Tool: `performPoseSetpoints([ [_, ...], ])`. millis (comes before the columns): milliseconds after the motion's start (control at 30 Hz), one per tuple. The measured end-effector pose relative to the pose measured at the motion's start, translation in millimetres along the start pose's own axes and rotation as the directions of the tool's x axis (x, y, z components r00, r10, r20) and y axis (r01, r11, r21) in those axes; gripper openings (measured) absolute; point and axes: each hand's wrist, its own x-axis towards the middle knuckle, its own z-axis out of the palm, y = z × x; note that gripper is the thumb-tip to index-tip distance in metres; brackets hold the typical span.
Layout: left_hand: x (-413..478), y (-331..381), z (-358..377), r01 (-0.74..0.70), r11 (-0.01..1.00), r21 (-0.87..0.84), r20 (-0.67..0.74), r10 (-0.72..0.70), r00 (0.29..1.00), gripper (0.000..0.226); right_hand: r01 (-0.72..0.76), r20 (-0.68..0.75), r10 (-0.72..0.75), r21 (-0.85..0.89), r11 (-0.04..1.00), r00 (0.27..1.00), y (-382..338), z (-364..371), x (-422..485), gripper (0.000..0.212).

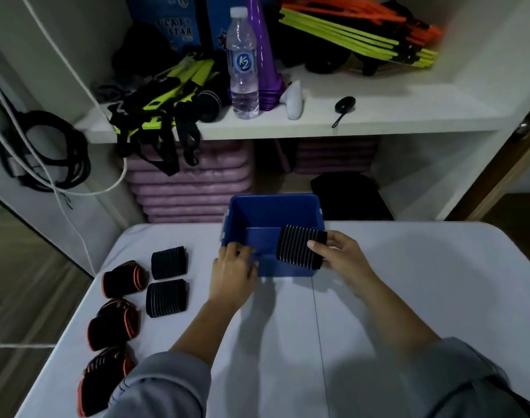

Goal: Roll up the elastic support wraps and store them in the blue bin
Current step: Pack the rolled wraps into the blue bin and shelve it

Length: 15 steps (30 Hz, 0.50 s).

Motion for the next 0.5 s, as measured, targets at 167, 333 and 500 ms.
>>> performPoseSetpoints([
  [167,48,-39,-6,0.066,0.998,-0.019,0.045,-0.065,0.997,0.041,-0.02,-0.026,0.018,-0.084,0.996,0.999,-3,42,57,0.035],
  [333,79,-71,12,0.088,0.992,-0.092,0.201,-0.068,0.977,0.055,-0.03,0.012,0.036,-0.315,0.949,0.999,19,69,103,0.037],
  [500,87,-89,27,0.016,0.989,-0.146,0.237,0.02,0.971,0.06,-0.091,0.057,0.122,-0.383,0.919,0.991,36,89,122,0.03],
])
